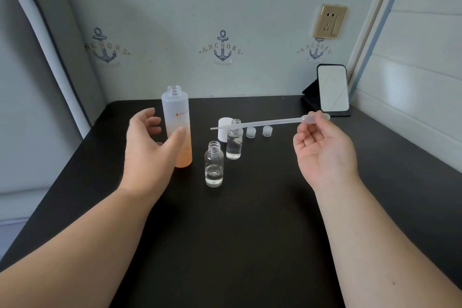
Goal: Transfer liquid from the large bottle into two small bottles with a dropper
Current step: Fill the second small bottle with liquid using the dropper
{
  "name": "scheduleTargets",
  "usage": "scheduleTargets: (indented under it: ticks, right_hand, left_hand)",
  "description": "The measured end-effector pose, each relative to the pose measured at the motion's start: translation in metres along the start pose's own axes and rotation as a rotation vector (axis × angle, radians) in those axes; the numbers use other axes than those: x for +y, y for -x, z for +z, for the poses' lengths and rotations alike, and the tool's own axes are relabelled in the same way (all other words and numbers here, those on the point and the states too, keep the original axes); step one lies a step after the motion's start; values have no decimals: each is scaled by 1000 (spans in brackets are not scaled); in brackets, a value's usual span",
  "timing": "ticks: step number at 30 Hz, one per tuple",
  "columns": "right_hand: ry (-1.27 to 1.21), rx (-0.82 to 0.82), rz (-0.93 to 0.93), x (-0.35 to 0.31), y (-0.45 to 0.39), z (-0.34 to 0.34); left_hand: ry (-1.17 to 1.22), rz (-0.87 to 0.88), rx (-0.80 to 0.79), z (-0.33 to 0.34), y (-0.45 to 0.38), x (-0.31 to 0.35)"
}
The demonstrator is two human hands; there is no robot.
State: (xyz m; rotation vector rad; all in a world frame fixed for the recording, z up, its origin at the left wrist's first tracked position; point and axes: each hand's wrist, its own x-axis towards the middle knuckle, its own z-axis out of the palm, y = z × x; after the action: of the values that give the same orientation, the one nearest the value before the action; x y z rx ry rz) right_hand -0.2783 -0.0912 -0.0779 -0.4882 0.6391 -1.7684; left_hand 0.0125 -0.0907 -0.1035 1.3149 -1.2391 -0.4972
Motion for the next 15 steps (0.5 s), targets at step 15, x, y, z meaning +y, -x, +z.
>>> scheduleTargets:
  ticks: [15]
  right_hand:
    - [-7,-11,-47,0,3,5]
  left_hand:
    - [-128,37,-204,3,3,0]
